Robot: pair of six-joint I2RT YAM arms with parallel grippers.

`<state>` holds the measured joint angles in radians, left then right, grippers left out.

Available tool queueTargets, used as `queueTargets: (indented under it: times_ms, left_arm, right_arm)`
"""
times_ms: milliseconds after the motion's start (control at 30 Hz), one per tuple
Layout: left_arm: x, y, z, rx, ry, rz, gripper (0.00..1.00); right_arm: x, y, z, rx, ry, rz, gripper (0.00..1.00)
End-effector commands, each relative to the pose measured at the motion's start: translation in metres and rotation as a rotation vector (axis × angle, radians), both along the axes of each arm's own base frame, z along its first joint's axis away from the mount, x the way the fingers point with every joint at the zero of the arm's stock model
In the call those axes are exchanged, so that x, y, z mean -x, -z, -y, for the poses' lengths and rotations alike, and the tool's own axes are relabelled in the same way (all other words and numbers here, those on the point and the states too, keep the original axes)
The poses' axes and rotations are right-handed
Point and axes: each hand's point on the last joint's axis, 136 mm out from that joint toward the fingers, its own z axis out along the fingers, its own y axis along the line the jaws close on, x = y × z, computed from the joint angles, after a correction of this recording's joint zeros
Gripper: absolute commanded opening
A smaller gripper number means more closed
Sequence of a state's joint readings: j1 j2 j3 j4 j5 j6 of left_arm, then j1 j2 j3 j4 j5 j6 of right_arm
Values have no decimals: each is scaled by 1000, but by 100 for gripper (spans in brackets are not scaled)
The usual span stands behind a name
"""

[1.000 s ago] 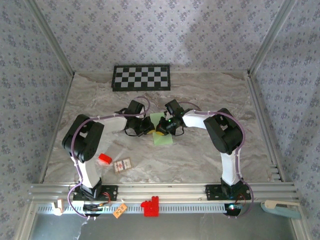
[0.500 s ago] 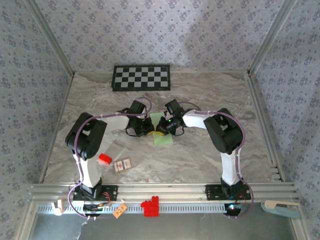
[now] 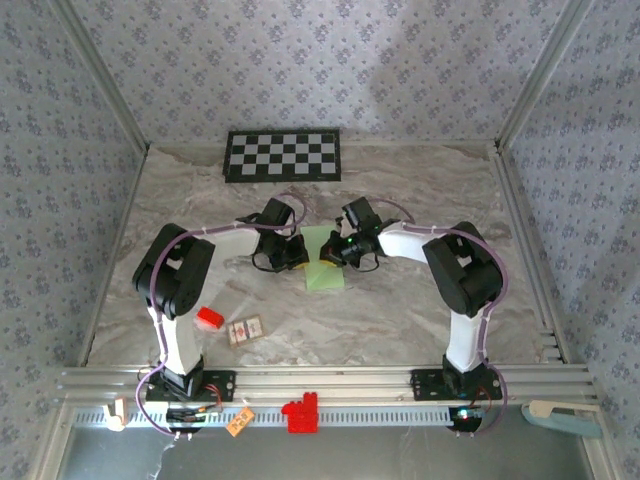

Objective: Fold a paper plane with a square sheet of paper (pick it up from the middle)
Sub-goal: Fold the triangle a second time at the center of the table.

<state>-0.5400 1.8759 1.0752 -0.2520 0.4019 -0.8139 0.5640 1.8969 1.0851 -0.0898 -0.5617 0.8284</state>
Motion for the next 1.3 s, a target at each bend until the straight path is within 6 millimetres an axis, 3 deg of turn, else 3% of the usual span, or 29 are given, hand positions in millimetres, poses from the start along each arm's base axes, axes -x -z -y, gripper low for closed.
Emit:
queueTargets:
  times_ms: [0,433,533,667,800,1067,1267]
  left_arm:
    - [12,25,-17,-113,4,-58,0]
    - [11,22,-13,-105,10,-56,0]
    - [3,4,-7,-78,19,-16,1]
    - [-9,-34,6,4,23,57,7]
    - [-4,-54,11,83,0,74,12]
    - [36,-43,20,161,1,-18,14]
    - [48,-31,26,142,27,-44,16]
  right_arm:
    - [4,6,1,10,-43,3,4]
    - [14,56,23,131,19,-102,4]
    - [19,68,32,179,41,-124,4]
    - [23,77,39,204,69,-145,4]
    - [24,81,43,226,90,-157,4]
    - [28,87,48,253,99,-188,4]
    - [29,88,47,255,98,-195,4]
